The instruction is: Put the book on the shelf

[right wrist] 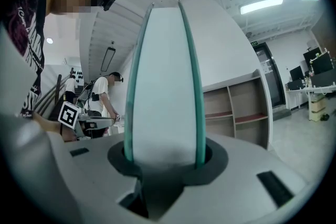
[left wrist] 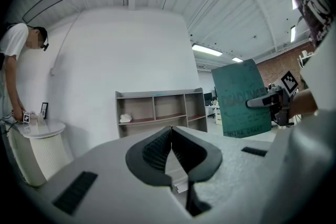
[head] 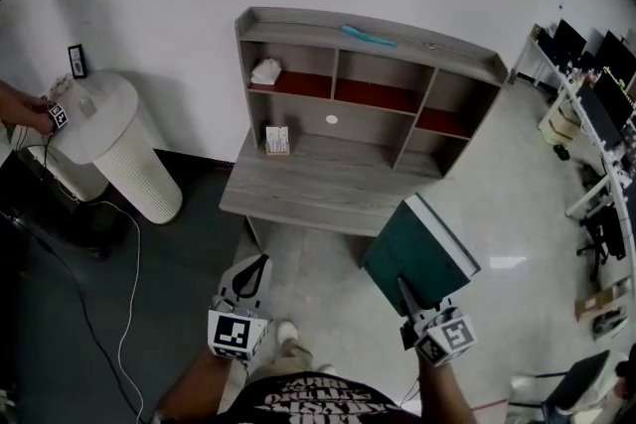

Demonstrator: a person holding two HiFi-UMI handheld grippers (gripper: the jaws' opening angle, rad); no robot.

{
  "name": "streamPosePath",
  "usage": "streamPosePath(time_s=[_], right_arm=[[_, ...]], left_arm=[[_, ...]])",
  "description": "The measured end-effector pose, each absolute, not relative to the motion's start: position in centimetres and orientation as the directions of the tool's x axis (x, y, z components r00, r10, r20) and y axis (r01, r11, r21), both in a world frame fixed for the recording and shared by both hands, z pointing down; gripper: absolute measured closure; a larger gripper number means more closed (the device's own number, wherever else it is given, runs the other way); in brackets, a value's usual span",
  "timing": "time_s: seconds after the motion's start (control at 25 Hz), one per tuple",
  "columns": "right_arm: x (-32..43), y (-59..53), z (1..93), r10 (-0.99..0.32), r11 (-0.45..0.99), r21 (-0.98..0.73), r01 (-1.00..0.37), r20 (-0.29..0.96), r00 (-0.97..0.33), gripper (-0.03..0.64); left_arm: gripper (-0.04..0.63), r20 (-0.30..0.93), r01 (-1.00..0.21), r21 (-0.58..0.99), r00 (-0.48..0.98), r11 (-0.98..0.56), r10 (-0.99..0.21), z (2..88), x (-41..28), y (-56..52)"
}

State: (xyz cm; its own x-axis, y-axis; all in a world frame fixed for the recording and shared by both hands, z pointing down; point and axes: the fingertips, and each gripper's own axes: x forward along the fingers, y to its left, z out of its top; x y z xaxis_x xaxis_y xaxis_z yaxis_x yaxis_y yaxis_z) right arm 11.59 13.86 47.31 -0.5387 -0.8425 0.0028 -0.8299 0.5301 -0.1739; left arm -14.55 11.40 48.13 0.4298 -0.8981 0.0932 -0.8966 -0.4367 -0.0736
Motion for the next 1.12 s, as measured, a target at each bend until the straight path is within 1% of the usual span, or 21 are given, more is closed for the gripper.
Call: streamPosePath(time_s=[0.12, 0.24, 0.64, 1.0, 1.12], right_arm=[[11.3, 13.1, 47.3, -0.843, 0.528, -0.175, -0.831, 0.006, -0.538, 0.453], [11.0, 12.4, 47.5, -0.845, 0.525, -0.177, -0.833, 0.014, -0.535, 0.453], [10.2, 9.6, 47.9, -0.849, 0.517, -0.180, -0.837, 0.015, -0.528, 0.453], [10.2, 6.9, 47.6, -0.867, 0.487, -0.180, -0.855, 0.020, -0.498, 0.453], [10.2, 6.1, 47.7, -0.869, 0.484, -0.157, -0.861, 0.026, -0.493, 0.453]], left_arm=[[0.588, 0.101, -0.894, -0.086, 0.431, -0.440, -0.896, 48.6, -14.9, 10.6], [0.588, 0.086, -0.901, -0.050, 0.425, -0.430, -0.901, 48.4, -15.2, 9.6], [0.588, 0.069, -0.891, -0.016, 0.451, -0.453, -0.890, 47.9, -14.5, 6.0], [0.588, 0.066, -0.881, -0.031, 0.469, -0.472, -0.881, 48.2, -15.0, 2.4], [0.588, 0.074, -0.870, -0.041, 0.487, -0.491, -0.870, 48.0, -14.6, 1.3]])
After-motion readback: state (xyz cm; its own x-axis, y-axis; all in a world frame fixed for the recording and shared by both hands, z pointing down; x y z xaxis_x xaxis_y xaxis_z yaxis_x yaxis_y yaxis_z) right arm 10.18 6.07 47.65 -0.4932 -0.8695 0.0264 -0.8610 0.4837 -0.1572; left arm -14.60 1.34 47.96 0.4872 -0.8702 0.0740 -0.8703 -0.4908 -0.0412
